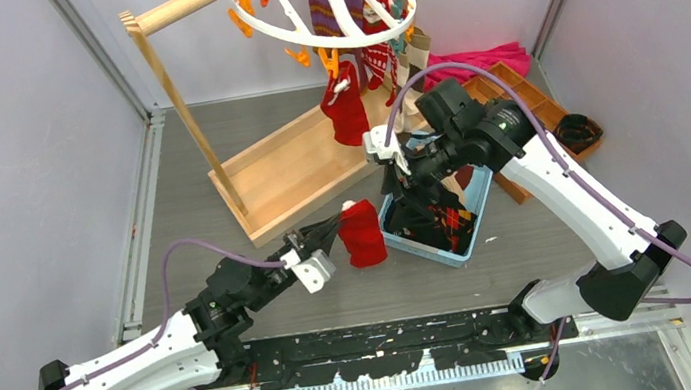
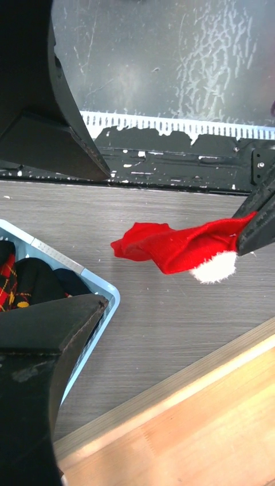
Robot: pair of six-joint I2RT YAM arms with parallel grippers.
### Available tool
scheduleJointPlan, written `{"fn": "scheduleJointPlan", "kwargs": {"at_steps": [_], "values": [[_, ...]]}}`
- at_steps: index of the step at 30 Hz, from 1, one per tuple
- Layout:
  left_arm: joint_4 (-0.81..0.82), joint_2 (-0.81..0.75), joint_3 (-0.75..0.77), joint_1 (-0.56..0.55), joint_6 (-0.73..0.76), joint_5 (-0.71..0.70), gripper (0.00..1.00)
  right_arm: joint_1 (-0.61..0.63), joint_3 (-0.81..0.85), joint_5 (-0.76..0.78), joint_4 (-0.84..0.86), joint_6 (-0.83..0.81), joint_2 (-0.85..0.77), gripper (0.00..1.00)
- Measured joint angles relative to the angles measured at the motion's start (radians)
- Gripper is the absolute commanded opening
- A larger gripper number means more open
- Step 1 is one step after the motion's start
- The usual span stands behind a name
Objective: Clip the socks to the hanger
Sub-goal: Adjust the sock.
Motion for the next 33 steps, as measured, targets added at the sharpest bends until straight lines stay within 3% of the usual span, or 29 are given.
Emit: {"fn": "scheduleJointPlan", "kwargs": {"at_steps": [16,18,22,26,33], "values": [[0.077,0.030,-0.013,0.000,-0.092,0.012,0.00,0.005,-0.027,-0.101,0.124,0.154,0.026,0.62],[0.085,0.038,-0.013,0.000,-0.101,0.012,0.00,0.007,-0.033,-0.106,0.138,0.167,0.031,0.55],[0.102,0.048,-0.017,0.000,-0.121,0.008,0.00,0.011,-0.054,-0.109,0.164,0.192,0.035,0.21],[0.103,0.055,-0.017,0.000,-0.160,-0.028,0.00,0.011,-0.058,-0.109,0.167,0.203,0.035,0.03],[0.033,0.131,0.052,-0.002,-0.278,-0.155,0.00,0.012,-0.080,-0.105,0.177,0.200,0.032,0.01]]}}
